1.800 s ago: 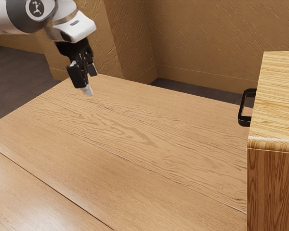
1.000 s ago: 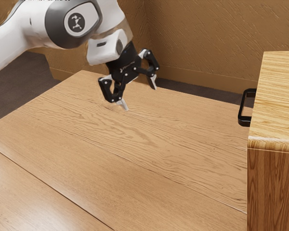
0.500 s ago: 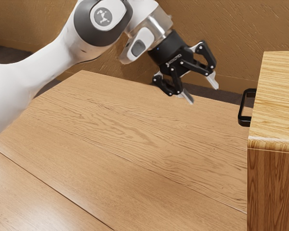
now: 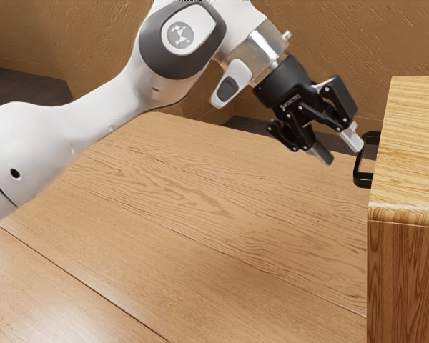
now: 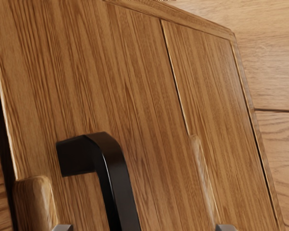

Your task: Pull the drawer handle with one arm to open the drawer

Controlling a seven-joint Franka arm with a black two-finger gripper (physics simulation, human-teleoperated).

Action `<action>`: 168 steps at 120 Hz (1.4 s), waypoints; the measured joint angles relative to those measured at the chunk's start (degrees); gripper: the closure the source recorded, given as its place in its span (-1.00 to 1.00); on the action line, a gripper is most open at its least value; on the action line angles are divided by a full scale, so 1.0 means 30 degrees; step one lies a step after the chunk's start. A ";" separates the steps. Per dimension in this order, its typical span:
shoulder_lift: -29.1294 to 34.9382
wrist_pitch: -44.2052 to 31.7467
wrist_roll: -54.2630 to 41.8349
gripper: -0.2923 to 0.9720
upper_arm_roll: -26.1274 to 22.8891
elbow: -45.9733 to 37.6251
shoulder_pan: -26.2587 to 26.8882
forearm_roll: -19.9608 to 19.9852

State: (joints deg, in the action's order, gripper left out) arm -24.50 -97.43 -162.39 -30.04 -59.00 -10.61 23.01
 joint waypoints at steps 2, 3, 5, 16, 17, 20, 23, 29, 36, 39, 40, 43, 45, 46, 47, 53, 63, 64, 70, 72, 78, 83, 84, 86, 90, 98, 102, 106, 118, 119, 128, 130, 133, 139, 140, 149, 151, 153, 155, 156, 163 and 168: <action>-0.0040 -0.0016 -0.0147 -0.01 -0.0056 -0.0004 -0.0001 0.0004; -0.0058 -0.0024 -0.0219 -0.01 -0.0078 -0.0007 -0.0002 0.0006; -0.0110 -0.0039 -0.0360 -0.01 -0.0114 -0.0005 -0.0002 0.0010; -0.0380 -0.0118 -0.1067 0.00 -0.0243 -0.0024 0.0032 0.0023; -0.0396 -0.0126 -0.1126 0.00 -0.0264 -0.0025 0.0037 0.0024; -0.0452 -0.0151 -0.1205 0.00 -0.0309 -0.0026 0.0053 0.0026; -0.0488 -0.0183 -0.1205 0.00 -0.0330 -0.0027 0.0063 0.0028; -0.0578 -0.0301 -0.1205 0.01 -0.0339 -0.0041 0.0087 0.0022; -0.0767 -0.0498 -0.1205 0.05 -0.0295 -0.0051 0.0102 0.0009; -0.0865 -0.0589 -0.1205 0.08 -0.0266 -0.0054 0.0102 -0.0001; -0.0892 -0.0620 -0.1205 0.09 -0.0258 -0.0054 0.0101 -0.0004; -0.0960 -0.0719 -0.1206 0.12 -0.0251 -0.0059 0.0099 -0.0014; -0.0997 -0.0784 -0.1206 0.14 -0.0251 -0.0061 0.0100 -0.0016; -0.1012 -0.0818 -0.1206 0.15 -0.0247 -0.0062 0.0101 -0.0018; -0.1024 -0.0851 -0.1206 0.16 -0.0243 -0.0063 0.0103 -0.0020; -0.1090 -0.1053 -0.1207 0.22 -0.0232 -0.0078 0.0089 -0.0021; -0.1019 -0.1315 -0.1206 0.30 -0.0189 -0.0265 -0.0020 -0.0050; -0.1005 -0.1336 -0.1206 0.31 -0.0176 -0.0283 -0.0031 -0.0052; -0.0768 -0.1442 -0.1205 0.34 -0.0096 -0.0567 -0.0118 -0.0065; -0.0633 -0.1472 -0.1206 0.34 -0.0062 -0.0729 -0.0171 -0.0067; -0.0149 -0.1552 -0.1207 0.36 -0.0001 -0.1295 -0.0527 -0.0049; 0.0168 -0.1603 -0.1206 0.38 0.0016 -0.1652 -0.0820 -0.0048; 0.0228 -0.1612 -0.1206 0.39 0.0019 -0.1714 -0.0885 -0.0049; 0.0334 -0.1627 -0.1205 0.39 0.0021 -0.1818 -0.1006 -0.0052; 0.0529 -0.1653 -0.1206 0.40 0.0023 -0.2048 -0.1302 -0.0046; 0.0909 -0.1689 -0.1205 0.42 0.0020 -0.2503 -0.1855 -0.0029; 0.1112 -0.1700 -0.1205 0.42 0.0020 -0.2732 -0.2102 -0.0024; 0.1344 -0.1705 -0.1205 0.41 0.0018 -0.2996 -0.2318 -0.0010; 0.2052 -0.1699 -0.1207 0.39 -0.0013 -0.4093 -0.2794 0.0089; 0.2099 -0.1698 -0.1207 0.39 -0.0016 -0.4170 -0.2828 0.0097; 0.2523 -0.1654 -0.1205 0.42 -0.0040 -0.4705 -0.3231 0.0228; 0.2623 -0.1638 -0.1204 0.45 -0.0040 -0.4761 -0.3287 0.0247; 0.2773 -0.1610 -0.1204 0.45 -0.0047 -0.4819 -0.3349 0.0265; 0.3064 -0.1519 -0.1204 0.42 -0.0048 -0.4924 -0.3487 0.0304; 0.3110 -0.1502 -0.1205 0.42 -0.0050 -0.4956 -0.3507 0.0313; 0.3458 -0.1363 -0.1206 0.42 -0.0081 -0.5307 -0.3805 0.0466; 0.3562 -0.1336 -0.1206 0.43 -0.0083 -0.5428 -0.3895 0.0536; 0.3654 -0.1309 -0.1206 0.43 -0.0085 -0.5533 -0.3982 0.0595; 0.3722 -0.1278 -0.1206 0.43 -0.0087 -0.5611 -0.4067 0.0645; 0.3749 -0.1262 -0.1206 0.43 -0.0089 -0.5642 -0.4111 0.0666; 0.3879 -0.1149 -0.1205 0.42 -0.0101 -0.5752 -0.4398 0.0775; 0.3995 -0.1047 -0.1205 0.42 -0.0109 -0.5782 -0.4613 0.0857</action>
State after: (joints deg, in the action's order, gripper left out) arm -12.52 -100.57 -166.00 -30.36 -76.35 -24.45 25.58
